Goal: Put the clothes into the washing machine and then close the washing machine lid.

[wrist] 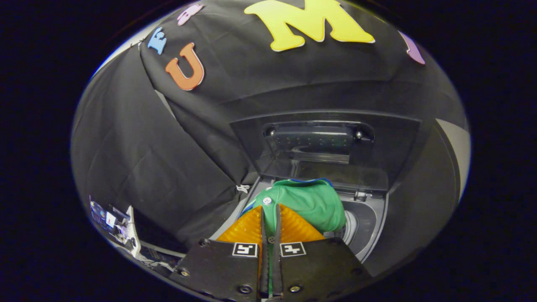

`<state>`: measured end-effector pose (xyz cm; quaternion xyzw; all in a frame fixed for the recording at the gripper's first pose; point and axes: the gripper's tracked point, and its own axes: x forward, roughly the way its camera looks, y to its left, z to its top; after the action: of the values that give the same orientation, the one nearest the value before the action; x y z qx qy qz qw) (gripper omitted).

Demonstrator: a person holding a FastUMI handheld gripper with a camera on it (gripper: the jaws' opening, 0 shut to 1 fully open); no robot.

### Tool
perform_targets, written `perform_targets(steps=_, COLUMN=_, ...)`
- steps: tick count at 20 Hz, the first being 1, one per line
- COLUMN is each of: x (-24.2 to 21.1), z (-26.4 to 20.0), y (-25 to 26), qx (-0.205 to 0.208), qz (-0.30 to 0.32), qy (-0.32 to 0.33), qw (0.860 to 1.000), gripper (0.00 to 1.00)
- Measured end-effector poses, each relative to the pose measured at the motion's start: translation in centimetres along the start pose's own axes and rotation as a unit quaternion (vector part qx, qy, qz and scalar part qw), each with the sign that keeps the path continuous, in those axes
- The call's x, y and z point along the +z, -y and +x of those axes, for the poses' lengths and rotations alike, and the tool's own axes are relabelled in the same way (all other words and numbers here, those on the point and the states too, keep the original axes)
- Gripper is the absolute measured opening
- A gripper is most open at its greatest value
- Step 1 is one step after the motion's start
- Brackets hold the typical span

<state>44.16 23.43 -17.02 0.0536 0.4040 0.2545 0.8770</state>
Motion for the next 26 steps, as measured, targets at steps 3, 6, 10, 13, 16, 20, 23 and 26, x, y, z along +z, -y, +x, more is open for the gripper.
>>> perform_targets(steps=3, x=-1.0, z=1.2, y=0.9, qx=-0.011, qz=0.004, qy=-0.007, qw=1.0, gripper=0.07)
perform_targets(steps=6, x=-1.8, z=2.5, y=1.7, qx=-0.019, qz=0.005, qy=-0.011, qw=1.0, gripper=0.07)
perform_targets(steps=10, x=-3.0, z=4.3, y=2.8, qx=-0.035, qz=0.003, qy=-0.021, qw=0.999, gripper=0.07)
perform_targets(steps=13, x=-4.1, z=5.6, y=3.5, qx=-0.048, qz=0.003, qy=-0.035, qw=0.998, gripper=0.07)
perform_targets(steps=16, x=-5.0, z=6.7, y=4.3, qx=-0.058, qz=-0.007, qy=-0.045, qw=0.997, gripper=0.07)
perform_targets(steps=20, x=-6.8, z=8.5, y=5.3, qx=-0.071, qz=-0.033, qy=-0.069, qw=0.995, gripper=0.07)
perform_targets(steps=23, x=-8.3, z=9.7, y=5.8, qx=-0.081, qz=-0.047, qy=-0.088, qw=0.992, gripper=0.07)
perform_targets(steps=26, x=-9.6, z=10.4, y=6.6, qx=-0.09, qz=-0.038, qy=-0.108, qw=0.989, gripper=0.07)
